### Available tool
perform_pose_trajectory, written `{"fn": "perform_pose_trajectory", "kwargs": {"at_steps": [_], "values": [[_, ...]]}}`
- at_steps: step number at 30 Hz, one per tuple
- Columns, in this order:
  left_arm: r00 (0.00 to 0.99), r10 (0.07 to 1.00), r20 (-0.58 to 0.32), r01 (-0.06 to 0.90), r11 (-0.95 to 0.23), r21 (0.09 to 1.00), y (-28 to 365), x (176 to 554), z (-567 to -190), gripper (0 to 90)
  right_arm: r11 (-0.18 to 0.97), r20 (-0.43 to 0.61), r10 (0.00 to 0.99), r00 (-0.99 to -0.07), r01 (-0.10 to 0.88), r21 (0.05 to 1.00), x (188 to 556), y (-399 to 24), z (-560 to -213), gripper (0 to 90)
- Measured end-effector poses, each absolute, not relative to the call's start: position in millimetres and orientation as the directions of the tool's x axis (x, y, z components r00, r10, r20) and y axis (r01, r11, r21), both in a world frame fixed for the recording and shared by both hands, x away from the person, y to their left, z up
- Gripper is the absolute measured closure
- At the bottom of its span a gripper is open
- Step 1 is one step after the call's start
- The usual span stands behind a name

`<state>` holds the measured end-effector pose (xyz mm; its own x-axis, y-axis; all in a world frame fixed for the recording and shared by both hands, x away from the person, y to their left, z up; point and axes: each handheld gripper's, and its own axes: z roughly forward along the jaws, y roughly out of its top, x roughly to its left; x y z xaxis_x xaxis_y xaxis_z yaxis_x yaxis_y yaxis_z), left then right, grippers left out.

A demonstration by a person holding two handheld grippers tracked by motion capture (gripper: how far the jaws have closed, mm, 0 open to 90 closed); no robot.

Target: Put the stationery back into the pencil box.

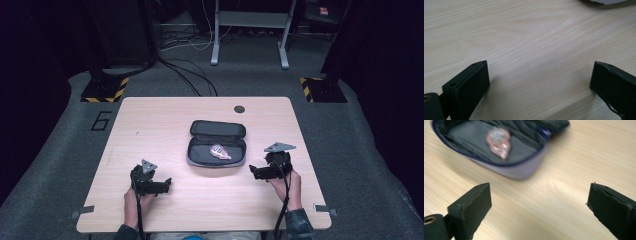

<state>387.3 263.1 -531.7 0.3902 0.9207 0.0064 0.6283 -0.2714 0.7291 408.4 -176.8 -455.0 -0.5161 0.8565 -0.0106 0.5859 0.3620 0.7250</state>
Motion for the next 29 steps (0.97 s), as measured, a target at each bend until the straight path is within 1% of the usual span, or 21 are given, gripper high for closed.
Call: {"fn": "perform_pose_trajectory", "kwargs": {"at_steps": [2,3,7,14,19,24,26,27,29], "values": [[0.393,0.920,0.008,0.628,-0.274,0.728,263.3,387.4,-531.6,2.3,0.349,-0.011,0.868,-0.496,0.596,0.723,404.2,-187.2,-459.8,2.6],[0.391,0.921,0.007,0.628,-0.272,0.729,263.2,387.3,-531.6,2.3,0.321,0.000,0.886,-0.464,0.614,0.721,400.4,-193.1,-463.3,1.8],[0.397,0.918,0.016,0.625,-0.283,0.727,263.9,387.6,-531.3,2.3,0.275,0.004,0.918,-0.397,0.643,0.715,391.6,-216.1,-476.2,0.1],[0.401,0.916,0.018,0.626,-0.288,0.725,264.2,387.6,-531.1,2.3,0.207,0.011,0.955,-0.298,0.690,0.693,374.2,-251.5,-506.3,0.0],[0.396,0.918,0.014,0.626,-0.281,0.728,263.7,387.6,-531.4,2.3,0.184,0.021,0.960,-0.280,0.684,0.706,371.0,-260.1,-516.4,0.0],[0.397,0.918,0.017,0.623,-0.283,0.729,263.9,387.8,-531.4,2.3,0.206,0.003,0.957,-0.291,0.685,0.699,371.7,-262.6,-526.4,0.0],[0.397,0.918,0.017,0.624,-0.283,0.729,263.8,387.8,-531.4,2.3,0.194,0.008,0.958,-0.286,0.671,0.716,372.0,-262.4,-529.3,0.0],[0.397,0.918,0.017,0.624,-0.283,0.729,263.8,387.8,-531.4,2.3,0.212,-0.002,0.954,-0.299,0.672,0.710,371.5,-263.8,-529.1,0.0],[0.405,0.914,0.018,0.629,-0.293,0.720,264.6,387.7,-530.5,2.3,0.204,0.004,0.955,-0.298,0.664,0.719,370.9,-263.7,-530.1,0.0]]}}
